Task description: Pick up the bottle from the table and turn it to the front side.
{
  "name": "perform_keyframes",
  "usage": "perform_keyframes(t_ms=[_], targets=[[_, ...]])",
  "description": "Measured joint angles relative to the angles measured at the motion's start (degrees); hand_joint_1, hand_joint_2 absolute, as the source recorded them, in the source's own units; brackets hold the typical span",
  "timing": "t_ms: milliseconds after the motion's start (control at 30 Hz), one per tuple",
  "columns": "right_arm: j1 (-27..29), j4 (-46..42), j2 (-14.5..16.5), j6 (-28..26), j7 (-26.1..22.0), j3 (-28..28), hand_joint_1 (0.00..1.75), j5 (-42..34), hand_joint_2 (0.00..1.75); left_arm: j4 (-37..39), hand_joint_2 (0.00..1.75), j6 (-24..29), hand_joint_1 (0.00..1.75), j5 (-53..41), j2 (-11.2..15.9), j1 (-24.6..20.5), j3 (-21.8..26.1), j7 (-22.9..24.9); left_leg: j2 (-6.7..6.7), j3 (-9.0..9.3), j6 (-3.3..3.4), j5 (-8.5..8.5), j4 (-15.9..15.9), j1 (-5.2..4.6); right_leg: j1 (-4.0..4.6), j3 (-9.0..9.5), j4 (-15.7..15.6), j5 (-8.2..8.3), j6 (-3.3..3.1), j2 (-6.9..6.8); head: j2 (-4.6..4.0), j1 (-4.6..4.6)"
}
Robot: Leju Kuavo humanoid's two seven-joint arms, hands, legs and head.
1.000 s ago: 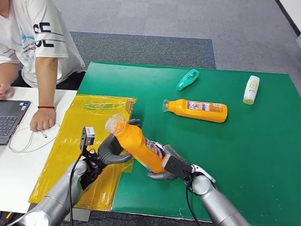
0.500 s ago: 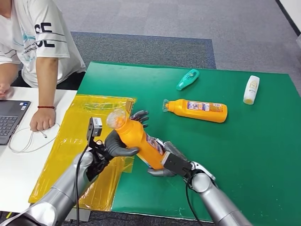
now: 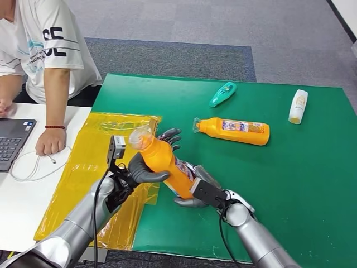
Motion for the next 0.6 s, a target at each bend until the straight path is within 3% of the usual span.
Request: perform_keyframes(t_ms=[267,400,600], targets=[[0.0,-0.1,0.1,-5.0,1.1,0.3,1.75,3.1,1.75,0.7,1.75,1.1,0.05,1.1,0.0,0.2,-0.1,0.2,0.00,-0.01,0.00,0.00,0.0,0.00,0.00,-0.01,0.0,0.00,0.00,0.00,0.00,-0.01],[0.2,-0.2,0.2,-5.8,1.6,0.3,1.75,3.7,1.75,0.7,1.75,1.2,1.75,1.5,0.0,0.3,-0.1,0.4,0.00,-0.02,0.00,0.00,0.0,0.00,0.00,-0.02,0.0,0.00,0.00,0.00,-0.01,-0.01],[0.3,-0.2,0.2,-6.3,1.8,0.3,1.75,4.1,1.75,1.0,1.75,1.4,1.75,2.1,-0.3,0.3,-0.1,0.7,0.00,-0.02,0.00,0.00,0.0,0.00,0.00,-0.02,0.0,0.00,0.00,0.00,-0.01,0.01]])
